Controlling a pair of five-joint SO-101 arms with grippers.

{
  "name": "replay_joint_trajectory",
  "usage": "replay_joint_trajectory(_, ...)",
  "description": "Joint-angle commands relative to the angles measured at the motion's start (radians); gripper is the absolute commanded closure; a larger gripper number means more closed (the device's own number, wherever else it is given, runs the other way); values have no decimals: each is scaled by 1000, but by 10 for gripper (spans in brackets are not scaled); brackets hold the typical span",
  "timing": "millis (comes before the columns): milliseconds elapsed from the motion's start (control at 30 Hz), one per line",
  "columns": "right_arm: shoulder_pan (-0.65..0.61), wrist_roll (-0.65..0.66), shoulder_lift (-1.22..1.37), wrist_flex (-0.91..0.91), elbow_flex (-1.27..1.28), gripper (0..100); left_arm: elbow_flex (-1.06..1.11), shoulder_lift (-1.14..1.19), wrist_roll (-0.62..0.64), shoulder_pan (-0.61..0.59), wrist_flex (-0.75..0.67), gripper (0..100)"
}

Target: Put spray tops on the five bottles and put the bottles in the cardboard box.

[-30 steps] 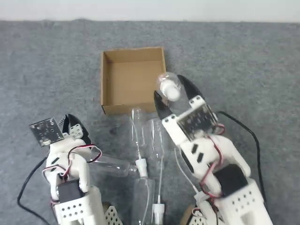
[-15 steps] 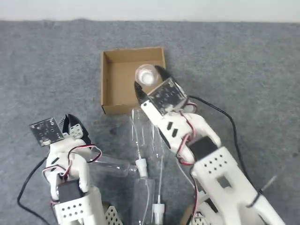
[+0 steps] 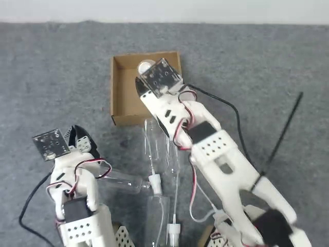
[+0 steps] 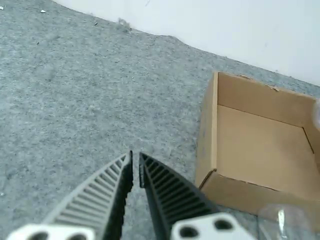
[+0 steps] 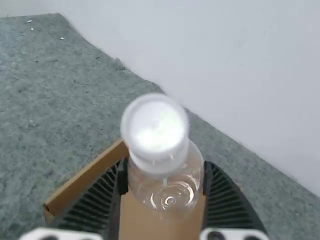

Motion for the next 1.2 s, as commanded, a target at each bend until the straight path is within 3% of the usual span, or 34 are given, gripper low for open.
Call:
replay_joint_trajectory(0, -7, -98, 50, -25, -141, 909, -13, -17, -8, 8, -3, 987)
replay_joint_trajectory(1167, -44, -141, 912, -22, -924, 906, -13, -17, -8, 9, 2, 987)
